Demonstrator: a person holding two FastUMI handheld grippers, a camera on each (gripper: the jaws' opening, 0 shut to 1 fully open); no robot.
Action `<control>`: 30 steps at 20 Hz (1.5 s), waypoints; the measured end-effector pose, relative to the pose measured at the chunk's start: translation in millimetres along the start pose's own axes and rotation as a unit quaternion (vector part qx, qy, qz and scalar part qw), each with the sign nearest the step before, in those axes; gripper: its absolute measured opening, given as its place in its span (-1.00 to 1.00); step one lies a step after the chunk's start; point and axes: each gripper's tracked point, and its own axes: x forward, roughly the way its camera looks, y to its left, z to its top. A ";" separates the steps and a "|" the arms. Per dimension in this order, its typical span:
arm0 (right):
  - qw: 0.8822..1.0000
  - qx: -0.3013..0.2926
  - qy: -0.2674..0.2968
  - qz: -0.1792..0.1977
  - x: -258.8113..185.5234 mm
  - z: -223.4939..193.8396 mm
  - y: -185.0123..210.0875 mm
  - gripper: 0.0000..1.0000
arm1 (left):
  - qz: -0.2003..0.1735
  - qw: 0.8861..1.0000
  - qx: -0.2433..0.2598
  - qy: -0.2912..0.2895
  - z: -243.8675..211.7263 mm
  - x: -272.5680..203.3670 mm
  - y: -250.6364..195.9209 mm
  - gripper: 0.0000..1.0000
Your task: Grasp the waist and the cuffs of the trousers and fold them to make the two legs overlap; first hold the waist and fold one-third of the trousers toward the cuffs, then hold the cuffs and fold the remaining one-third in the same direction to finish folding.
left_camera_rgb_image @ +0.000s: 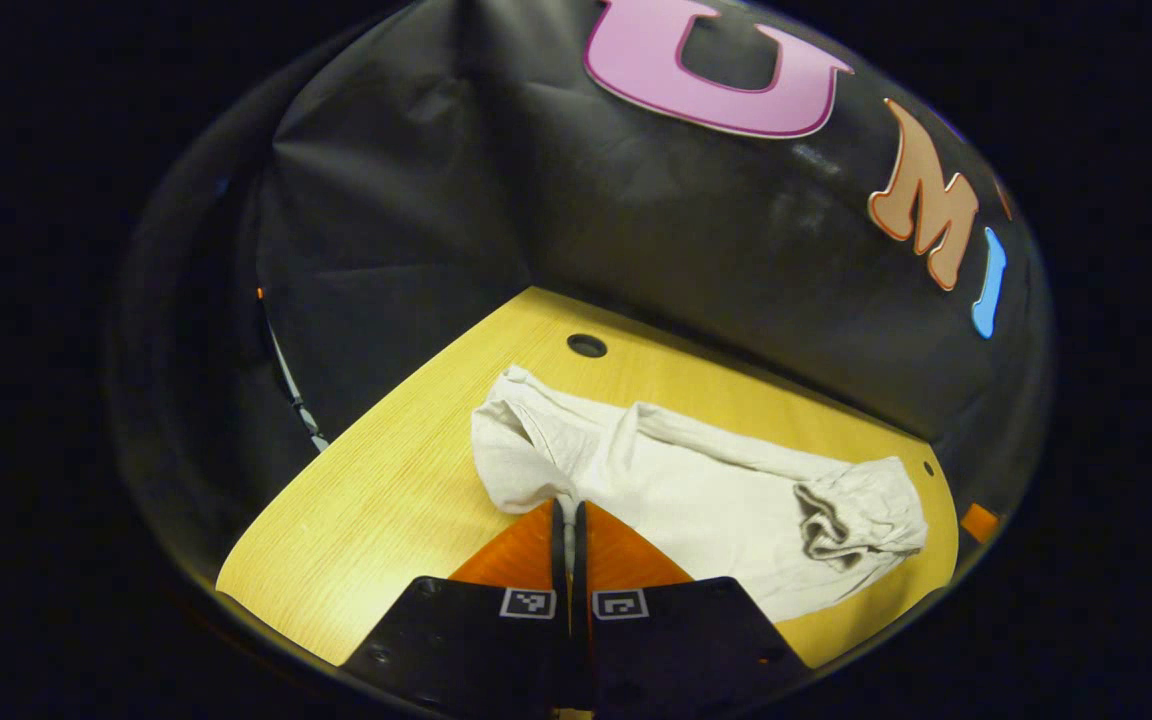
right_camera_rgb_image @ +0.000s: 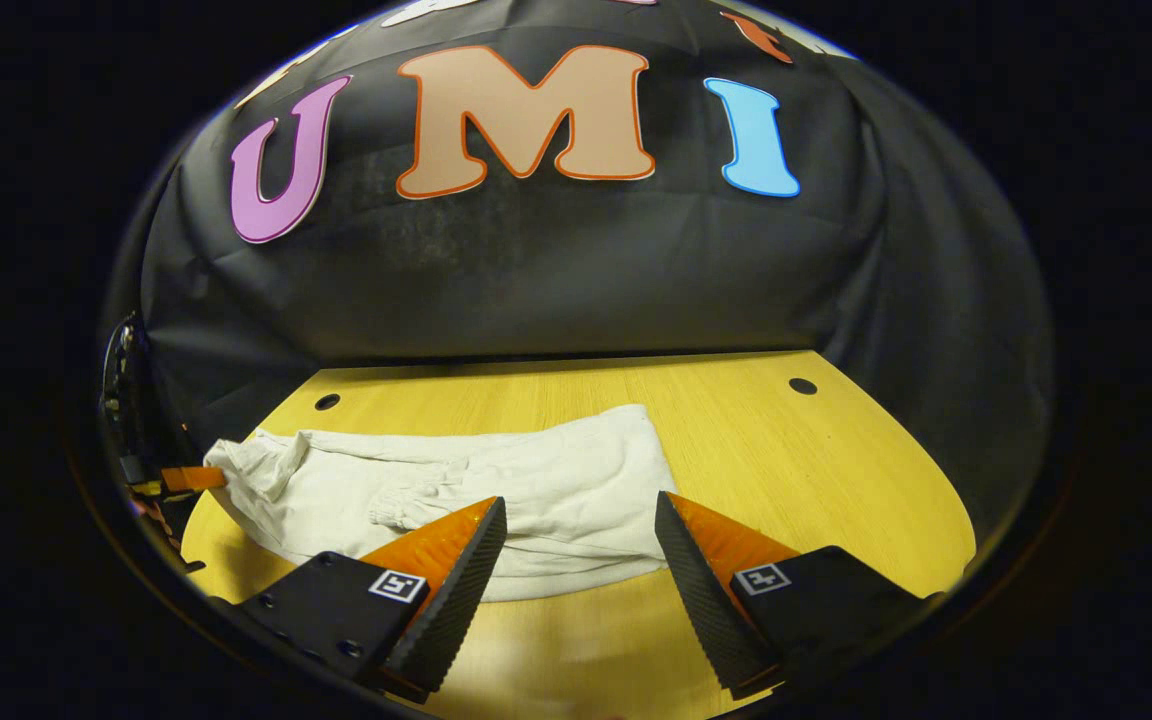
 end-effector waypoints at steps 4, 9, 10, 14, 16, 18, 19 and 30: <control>1.000 0.003 0.001 0.001 -7.2 -1.7 -24.7 0.87 | -0.039 0.999 0.021 -0.024 26.7 -9.9 -62.8 -1.00; 1.000 0.009 0.005 0.002 -14.3 -7.2 -62.7 0.87 | -0.091 0.993 0.062 -0.051 49.2 -21.3 -161.0 -1.00; 1.000 0.010 0.005 0.002 -14.5 -7.5 -71.0 0.87 | -0.103 0.991 0.072 -0.056 50.0 -23.6 -181.6 -1.00; 1.000 0.014 0.005 0.000 -15.7 -8.2 -107.3 0.92 | -0.154 0.979 0.116 -0.062 43.0 -25.0 -275.7 -1.00; 1.000 0.013 0.006 -0.003 -15.9 -9.2 -127.5 0.86 | -0.177 0.971 0.148 -0.058 30.1 -26.8 -319.1 -1.00; 1.000 0.017 0.007 -0.005 -15.3 -8.6 -146.0 0.87 | -0.201 0.961 0.184 -0.049 6.9 -28.1 -357.0 -1.00; 1.000 0.019 0.007 -0.007 -14.9 -8.2 -155.7 0.92 | -0.212 0.955 0.203 -0.043 -9.5 -25.3 -376.6 -1.00; 0.999 0.018 0.023 -0.012 -12.9 -20.9 -205.1 0.93 | -0.257 0.910 0.313 0.085 -156.8 21.4 -422.3 -0.51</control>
